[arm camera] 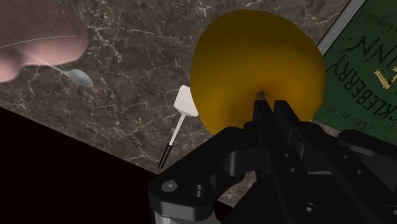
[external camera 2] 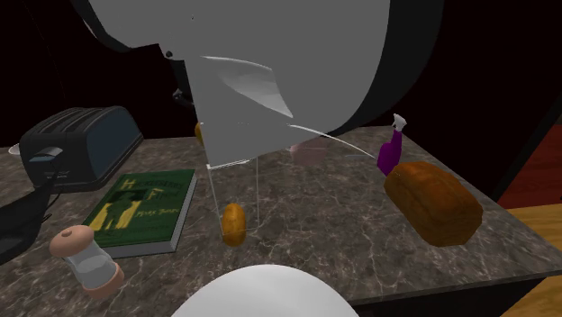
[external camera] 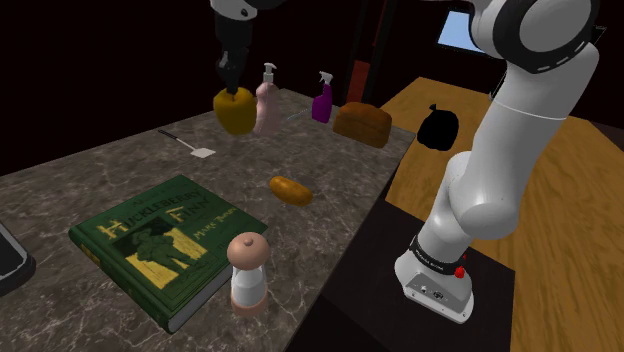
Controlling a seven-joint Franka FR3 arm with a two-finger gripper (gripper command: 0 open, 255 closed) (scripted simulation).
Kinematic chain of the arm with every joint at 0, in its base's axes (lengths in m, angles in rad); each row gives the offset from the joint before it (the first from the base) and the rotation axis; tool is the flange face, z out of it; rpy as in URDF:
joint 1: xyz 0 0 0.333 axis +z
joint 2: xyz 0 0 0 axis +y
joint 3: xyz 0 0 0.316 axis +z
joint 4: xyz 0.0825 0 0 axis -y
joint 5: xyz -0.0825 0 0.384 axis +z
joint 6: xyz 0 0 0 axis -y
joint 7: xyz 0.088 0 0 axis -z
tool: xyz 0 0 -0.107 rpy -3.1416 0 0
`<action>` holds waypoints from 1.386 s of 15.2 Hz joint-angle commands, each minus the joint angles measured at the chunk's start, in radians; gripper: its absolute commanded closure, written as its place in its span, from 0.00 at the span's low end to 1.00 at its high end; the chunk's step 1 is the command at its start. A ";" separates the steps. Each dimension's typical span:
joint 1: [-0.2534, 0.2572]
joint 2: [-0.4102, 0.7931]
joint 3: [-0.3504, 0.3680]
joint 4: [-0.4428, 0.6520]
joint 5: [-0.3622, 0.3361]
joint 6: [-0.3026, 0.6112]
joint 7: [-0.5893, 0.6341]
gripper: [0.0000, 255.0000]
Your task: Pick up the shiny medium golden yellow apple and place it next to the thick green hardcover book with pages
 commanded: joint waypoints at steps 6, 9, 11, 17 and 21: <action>0.000 -0.003 0.000 -0.095 -0.006 0.092 0.016 1.00; -0.001 -0.001 -0.001 -0.132 -0.008 0.131 0.022 1.00; -0.001 0.002 -0.001 -0.156 -0.011 0.157 0.027 1.00; -0.002 0.016 -0.002 -0.220 -0.019 0.233 0.040 1.00; -0.003 0.029 -0.003 -0.258 -0.025 0.284 0.050 1.00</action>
